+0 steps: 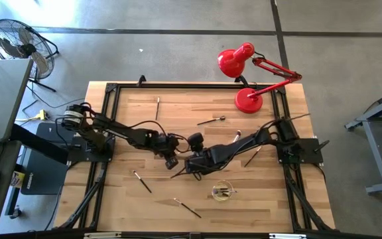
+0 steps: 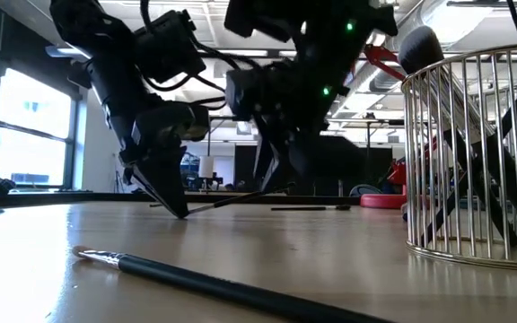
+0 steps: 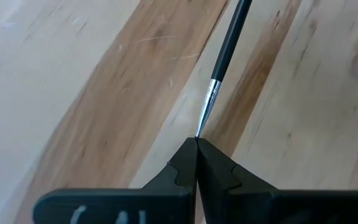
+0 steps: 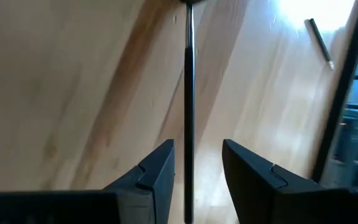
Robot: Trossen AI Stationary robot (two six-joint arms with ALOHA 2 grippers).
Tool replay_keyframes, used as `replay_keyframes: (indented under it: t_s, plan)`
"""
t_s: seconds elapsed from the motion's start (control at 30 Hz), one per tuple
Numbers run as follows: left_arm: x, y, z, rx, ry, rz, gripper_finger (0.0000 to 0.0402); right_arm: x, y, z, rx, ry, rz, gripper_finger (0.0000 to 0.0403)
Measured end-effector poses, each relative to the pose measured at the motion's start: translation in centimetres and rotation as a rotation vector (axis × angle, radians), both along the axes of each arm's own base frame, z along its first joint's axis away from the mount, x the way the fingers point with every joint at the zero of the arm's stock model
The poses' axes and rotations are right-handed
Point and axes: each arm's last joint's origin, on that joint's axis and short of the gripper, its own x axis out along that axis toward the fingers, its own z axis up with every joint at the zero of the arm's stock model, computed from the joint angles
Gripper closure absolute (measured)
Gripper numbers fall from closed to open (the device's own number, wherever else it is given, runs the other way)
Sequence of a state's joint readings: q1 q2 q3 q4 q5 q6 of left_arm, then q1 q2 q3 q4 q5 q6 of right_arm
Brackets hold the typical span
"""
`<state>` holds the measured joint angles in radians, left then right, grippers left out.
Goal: Pick & Place Makeup Brushes
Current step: Put the eyeshadow brush into the gold makeup holder
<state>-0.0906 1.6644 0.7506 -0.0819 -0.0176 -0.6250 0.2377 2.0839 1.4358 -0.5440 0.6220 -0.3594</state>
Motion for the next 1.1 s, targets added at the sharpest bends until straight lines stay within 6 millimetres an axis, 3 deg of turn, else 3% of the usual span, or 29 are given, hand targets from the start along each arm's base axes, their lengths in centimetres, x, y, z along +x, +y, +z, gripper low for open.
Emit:
replay_keyframes:
  t_s: [0.73,1.1]
  plan:
    - [0.63,-0.4,0.33,-0.082,-0.074,-0.041,0.0401,-0.33,-0.7,-0.52,0.056,0.072,-0.007,0.0278]
    - [0.65,-0.33,0.39,-0.069,-0.079,-0.032,0.0401,-0.35,-0.78,-0.54,0.064,0.076,-0.009,0.0367]
